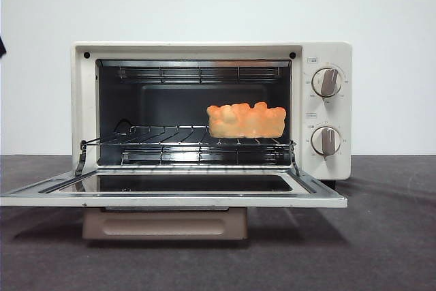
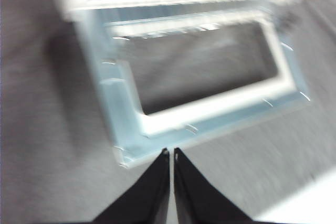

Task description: The left arm flap open the oven, the right arm pick bread and place it into oven, the left arm flap close the oven

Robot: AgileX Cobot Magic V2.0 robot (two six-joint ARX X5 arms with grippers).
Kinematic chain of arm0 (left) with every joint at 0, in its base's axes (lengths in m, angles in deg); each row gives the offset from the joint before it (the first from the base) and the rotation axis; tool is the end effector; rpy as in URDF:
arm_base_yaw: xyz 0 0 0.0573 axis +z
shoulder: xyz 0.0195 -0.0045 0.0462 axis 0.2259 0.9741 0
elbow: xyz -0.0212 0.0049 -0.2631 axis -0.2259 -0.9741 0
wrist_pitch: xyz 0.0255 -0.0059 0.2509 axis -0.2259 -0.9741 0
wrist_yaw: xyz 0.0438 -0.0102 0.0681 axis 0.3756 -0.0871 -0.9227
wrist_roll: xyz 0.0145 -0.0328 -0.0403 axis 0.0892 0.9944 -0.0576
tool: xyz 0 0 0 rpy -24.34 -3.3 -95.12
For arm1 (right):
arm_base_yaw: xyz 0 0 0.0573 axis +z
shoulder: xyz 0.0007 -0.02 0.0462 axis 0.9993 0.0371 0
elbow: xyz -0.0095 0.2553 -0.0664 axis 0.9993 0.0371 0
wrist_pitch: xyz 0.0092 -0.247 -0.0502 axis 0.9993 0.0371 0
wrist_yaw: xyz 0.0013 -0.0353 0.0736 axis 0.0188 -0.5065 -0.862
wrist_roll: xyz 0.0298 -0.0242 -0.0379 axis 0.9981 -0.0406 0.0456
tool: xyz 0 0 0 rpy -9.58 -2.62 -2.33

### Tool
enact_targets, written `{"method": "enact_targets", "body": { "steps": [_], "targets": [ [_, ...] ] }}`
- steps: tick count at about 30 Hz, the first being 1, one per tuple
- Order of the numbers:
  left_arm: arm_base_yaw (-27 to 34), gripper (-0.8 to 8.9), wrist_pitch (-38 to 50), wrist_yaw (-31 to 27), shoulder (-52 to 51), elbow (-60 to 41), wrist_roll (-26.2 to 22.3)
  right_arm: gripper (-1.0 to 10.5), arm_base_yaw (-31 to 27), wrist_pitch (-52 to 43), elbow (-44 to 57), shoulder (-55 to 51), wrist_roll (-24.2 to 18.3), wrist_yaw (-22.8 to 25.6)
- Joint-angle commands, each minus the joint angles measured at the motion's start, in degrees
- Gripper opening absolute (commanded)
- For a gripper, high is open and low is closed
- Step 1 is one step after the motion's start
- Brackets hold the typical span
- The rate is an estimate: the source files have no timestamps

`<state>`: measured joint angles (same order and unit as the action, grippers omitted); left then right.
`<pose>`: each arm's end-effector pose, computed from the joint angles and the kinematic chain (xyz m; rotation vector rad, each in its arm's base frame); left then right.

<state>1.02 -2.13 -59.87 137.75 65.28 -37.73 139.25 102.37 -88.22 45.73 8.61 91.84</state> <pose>0.1589 -0.0448 0.2889 -0.2189 0.9574 -0.4718 0.0617 0.0715 0.3226 0.2223 0.6359 0.6152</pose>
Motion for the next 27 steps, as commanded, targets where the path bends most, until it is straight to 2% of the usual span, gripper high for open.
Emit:
{"method": "enact_targets", "body": {
  "steps": [1, 4, 8, 14, 19, 27],
  "targets": [
    [3.0, 0.13, 2.5, 3.7, 1.9, -1.9, 0.1, 3.5, 0.6, 5.2, -2.5, -2.2, -2.3, -0.6],
    [5.2, 0.14, 5.9, 7.4, 3.3, -5.6, 2.3, 3.5, 0.6, 10.5, -4.9, -3.5, -3.3, -1.2],
    [6.8, 0.14, 9.6, 7.5, 4.0, -11.4, 5.1, 3.5, 0.6, 14.1, -8.7, -3.6, -4.8, -2.6],
    [8.1, 0.14, 13.1, 7.5, 4.1, -17.8, 9.6, 3.5, 0.6, 13.7, -13.2, -3.6, -6.1, -5.8],
    [8.1, 0.15, 13.5, 7.4, 5.4, -18.6, 10.1, 2.6, 0.6, 12.9, -15.7, -3.6, -6.6, -8.0],
    [8.1, 0.16, 16.6, 7.5, 13.7, -18.6, 10.1, 2.6, 0.6, 11.8, -17.3, -3.6, -6.9, -10.1]
  ]
}}
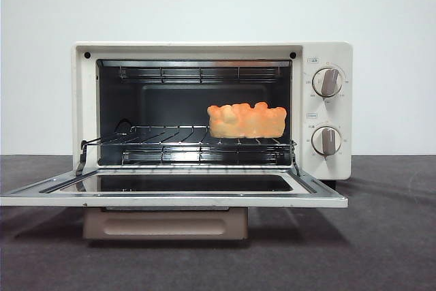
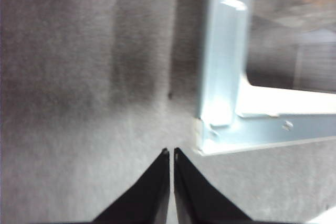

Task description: The left arm flap open the oven, the right arm pick bread and place it into oven, the left arm flap close the oven

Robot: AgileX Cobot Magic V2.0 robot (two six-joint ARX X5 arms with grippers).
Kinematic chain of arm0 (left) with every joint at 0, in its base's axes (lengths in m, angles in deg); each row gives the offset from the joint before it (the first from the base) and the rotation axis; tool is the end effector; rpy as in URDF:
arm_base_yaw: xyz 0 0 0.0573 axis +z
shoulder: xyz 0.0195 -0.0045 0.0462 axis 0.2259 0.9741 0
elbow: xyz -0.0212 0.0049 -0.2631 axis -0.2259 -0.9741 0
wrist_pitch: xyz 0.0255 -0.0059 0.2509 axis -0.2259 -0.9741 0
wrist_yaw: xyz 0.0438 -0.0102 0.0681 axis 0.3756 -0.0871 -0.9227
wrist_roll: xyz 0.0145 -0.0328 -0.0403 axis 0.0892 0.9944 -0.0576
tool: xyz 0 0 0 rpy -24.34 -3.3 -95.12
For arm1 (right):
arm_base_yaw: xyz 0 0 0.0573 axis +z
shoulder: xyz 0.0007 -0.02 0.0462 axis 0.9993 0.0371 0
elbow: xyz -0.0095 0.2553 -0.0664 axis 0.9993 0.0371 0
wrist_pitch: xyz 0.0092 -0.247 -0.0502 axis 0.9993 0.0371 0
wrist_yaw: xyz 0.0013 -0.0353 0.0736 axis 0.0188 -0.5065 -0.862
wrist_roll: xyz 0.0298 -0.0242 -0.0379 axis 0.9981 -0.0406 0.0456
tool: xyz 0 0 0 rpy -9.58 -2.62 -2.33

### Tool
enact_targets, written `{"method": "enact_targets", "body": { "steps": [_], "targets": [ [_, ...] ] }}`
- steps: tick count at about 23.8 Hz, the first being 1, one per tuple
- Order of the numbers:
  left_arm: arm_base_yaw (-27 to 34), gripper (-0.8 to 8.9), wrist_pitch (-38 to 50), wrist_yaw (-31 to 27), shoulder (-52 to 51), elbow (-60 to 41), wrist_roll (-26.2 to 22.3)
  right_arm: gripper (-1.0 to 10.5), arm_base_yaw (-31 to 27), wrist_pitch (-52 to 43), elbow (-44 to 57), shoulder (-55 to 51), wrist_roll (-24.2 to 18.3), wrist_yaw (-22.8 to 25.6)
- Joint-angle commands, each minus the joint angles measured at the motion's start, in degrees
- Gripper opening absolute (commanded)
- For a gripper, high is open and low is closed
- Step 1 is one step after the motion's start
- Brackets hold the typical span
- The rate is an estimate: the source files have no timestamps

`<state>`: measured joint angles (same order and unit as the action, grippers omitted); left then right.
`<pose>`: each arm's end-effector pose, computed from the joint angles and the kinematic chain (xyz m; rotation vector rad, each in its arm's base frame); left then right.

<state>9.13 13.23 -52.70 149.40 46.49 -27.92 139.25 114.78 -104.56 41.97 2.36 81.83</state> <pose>0.1786 -0.0262 0.1737 -0.5379 1.2367 -0.3096 0.0200 0.0274 0.3855 0.2080 0.5403 0.8469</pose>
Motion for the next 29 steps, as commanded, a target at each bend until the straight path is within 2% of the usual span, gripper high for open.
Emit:
{"method": "enact_targets", "body": {
  "steps": [1, 14, 22, 29],
  "targets": [
    [0.0, 0.15, 1.7, 0.3, 3.1, 0.2, 0.3, 2.6, 0.6, -0.6, -1.0, 0.2, -0.7, 0.0],
    [0.0, 0.15, 9.1, 9.7, 13.6, 0.2, 1.9, 2.6, 0.6, -1.2, -1.0, 0.2, -0.7, 0.2],
    [0.0, 0.15, 10.9, 13.7, 13.8, 0.2, 3.4, 2.6, 0.6, -2.0, -1.0, 0.2, -0.7, 0.5],
    [0.6, 0.16, 14.8, 21.0, 13.7, 0.5, 7.1, 2.6, 0.6, -3.1, -1.0, 0.2, -0.7, 0.4]
  ]
}}
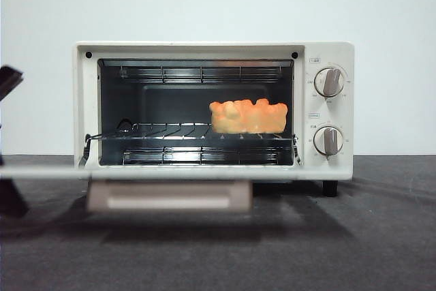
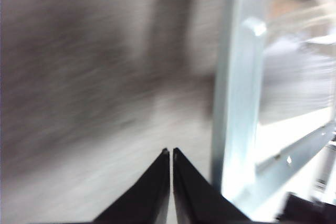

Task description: The left arm flap open the oven, the right arm pick bread and place it into oven, the left arm flap close the oven

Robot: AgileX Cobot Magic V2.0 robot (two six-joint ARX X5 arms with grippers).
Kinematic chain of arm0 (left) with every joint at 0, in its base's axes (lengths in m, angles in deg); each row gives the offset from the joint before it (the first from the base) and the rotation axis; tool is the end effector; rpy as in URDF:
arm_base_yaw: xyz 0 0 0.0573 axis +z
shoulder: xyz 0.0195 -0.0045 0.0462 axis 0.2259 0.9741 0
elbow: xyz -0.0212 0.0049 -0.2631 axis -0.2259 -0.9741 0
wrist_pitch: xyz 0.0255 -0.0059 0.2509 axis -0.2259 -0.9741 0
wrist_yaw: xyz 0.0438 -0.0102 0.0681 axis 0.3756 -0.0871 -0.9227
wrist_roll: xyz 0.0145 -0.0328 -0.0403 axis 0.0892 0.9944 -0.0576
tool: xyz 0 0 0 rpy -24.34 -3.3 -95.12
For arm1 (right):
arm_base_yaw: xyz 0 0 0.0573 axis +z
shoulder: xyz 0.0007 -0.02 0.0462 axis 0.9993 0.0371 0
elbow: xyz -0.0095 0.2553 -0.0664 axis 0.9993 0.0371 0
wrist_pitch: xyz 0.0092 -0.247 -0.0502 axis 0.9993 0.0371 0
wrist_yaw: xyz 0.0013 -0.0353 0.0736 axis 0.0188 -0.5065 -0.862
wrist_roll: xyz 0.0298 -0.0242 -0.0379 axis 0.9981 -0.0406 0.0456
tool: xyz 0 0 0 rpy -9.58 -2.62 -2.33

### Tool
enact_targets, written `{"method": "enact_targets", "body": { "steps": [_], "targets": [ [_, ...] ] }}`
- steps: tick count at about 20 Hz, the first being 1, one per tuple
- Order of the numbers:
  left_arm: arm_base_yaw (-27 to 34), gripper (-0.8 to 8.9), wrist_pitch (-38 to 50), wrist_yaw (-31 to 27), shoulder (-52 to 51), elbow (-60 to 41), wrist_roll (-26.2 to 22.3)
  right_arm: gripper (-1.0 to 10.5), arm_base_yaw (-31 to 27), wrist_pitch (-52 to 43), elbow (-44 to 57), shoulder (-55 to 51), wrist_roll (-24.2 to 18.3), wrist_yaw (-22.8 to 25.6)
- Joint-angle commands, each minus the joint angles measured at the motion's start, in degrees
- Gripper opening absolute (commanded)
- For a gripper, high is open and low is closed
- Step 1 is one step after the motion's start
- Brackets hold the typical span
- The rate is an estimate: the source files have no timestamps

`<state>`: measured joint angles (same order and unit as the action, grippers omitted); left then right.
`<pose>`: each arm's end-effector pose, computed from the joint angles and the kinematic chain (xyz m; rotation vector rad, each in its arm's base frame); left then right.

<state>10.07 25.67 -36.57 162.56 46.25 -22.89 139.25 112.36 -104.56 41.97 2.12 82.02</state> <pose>0.2070 -0.0313 0.1445 -0.7846 1.2926 -0.4917 0.0209 0.0285 0.3894 0.2226 0.4991 0.8557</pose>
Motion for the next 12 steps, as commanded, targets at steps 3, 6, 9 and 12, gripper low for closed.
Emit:
{"method": "enact_targets", "body": {
  "steps": [3, 6, 9, 12],
  "targets": [
    [-0.1, 0.16, 4.5, 7.6, 0.0, 1.2, 4.4, 2.6, 0.6, -0.7, -1.0, 0.2, -0.4, 0.2],
    [0.0, 0.16, 7.8, 8.9, -1.2, 1.6, 7.5, 2.6, 0.6, -0.7, -1.0, 0.2, 0.3, 0.2],
    [0.0, 0.16, 11.6, 8.9, -2.7, 2.5, 10.7, 2.6, 0.6, -0.9, -1.0, 0.2, 0.7, 0.2],
    [0.0, 0.16, 17.4, 8.7, -4.1, 3.6, 16.1, 2.6, 0.6, -0.9, -1.0, 0.2, 1.1, 0.2]
  ]
}}
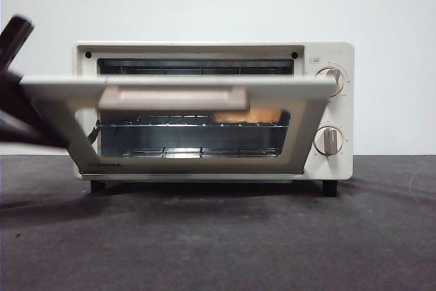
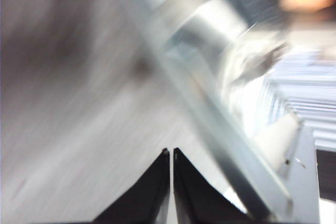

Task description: The left arm flap open the oven, the right arm pick bread and place it into oven, the left arm flap close the oven

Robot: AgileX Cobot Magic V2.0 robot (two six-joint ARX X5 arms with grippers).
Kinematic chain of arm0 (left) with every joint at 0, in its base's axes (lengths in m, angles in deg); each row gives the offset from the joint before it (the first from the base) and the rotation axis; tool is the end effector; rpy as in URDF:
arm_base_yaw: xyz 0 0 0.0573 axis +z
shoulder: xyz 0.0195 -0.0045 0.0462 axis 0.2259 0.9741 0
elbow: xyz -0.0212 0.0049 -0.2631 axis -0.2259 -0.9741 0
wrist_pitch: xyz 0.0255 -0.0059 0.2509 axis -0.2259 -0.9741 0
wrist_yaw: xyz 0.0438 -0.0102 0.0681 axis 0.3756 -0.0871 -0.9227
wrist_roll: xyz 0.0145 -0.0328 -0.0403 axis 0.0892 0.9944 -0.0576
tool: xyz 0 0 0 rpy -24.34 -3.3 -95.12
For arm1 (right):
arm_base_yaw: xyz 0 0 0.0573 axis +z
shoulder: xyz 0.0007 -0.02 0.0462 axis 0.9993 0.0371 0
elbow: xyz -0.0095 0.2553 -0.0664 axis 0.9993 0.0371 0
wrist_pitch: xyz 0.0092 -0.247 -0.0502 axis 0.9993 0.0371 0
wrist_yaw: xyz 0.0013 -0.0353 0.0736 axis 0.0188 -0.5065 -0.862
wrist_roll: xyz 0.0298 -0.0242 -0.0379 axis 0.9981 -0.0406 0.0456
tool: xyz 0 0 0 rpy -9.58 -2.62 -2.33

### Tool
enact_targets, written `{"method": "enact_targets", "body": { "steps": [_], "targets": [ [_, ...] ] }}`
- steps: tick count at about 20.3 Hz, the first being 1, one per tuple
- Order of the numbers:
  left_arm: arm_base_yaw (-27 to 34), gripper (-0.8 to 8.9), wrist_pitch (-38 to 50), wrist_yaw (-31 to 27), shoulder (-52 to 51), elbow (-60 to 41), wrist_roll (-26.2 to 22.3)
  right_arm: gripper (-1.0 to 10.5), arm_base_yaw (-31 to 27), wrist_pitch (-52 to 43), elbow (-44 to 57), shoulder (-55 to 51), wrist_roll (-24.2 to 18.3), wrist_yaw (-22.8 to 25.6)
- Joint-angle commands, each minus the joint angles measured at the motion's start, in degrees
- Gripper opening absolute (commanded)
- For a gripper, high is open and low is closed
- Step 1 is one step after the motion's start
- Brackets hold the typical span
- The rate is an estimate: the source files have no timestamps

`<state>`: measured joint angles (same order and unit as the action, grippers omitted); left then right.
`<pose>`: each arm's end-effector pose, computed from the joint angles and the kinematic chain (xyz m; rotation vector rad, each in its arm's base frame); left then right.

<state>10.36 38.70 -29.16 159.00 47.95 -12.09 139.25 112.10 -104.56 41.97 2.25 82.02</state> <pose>0.2248 -0.0336 0.1772 -0.9035 1.0822 -0.6329 0.0210 0.0286 0.3898 0.2267 0.4959 0.8564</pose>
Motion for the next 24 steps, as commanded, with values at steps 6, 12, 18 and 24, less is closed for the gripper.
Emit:
{"method": "enact_targets", "body": {
  "steps": [6, 12, 18, 24],
  "targets": [
    [-0.3, 0.16, 16.2, -5.9, -1.3, 4.6, 11.5, 2.6, 0.6, -0.7, -1.0, 0.2, 1.0, 0.3],
    [-0.2, 0.16, 19.5, -12.9, -1.3, 5.0, 13.7, 2.6, 0.6, -0.7, -1.0, 0.2, 1.0, 0.3],
    [-0.8, 0.16, 19.0, -11.3, -4.4, 5.0, 10.4, 2.6, 0.6, -0.7, -1.0, 0.2, 1.0, 0.3],
    [-1.1, 0.16, 14.0, -9.7, -12.8, 5.0, 5.1, 2.6, 0.6, -0.6, -0.9, 0.3, -0.8, 3.4]
  ]
}}
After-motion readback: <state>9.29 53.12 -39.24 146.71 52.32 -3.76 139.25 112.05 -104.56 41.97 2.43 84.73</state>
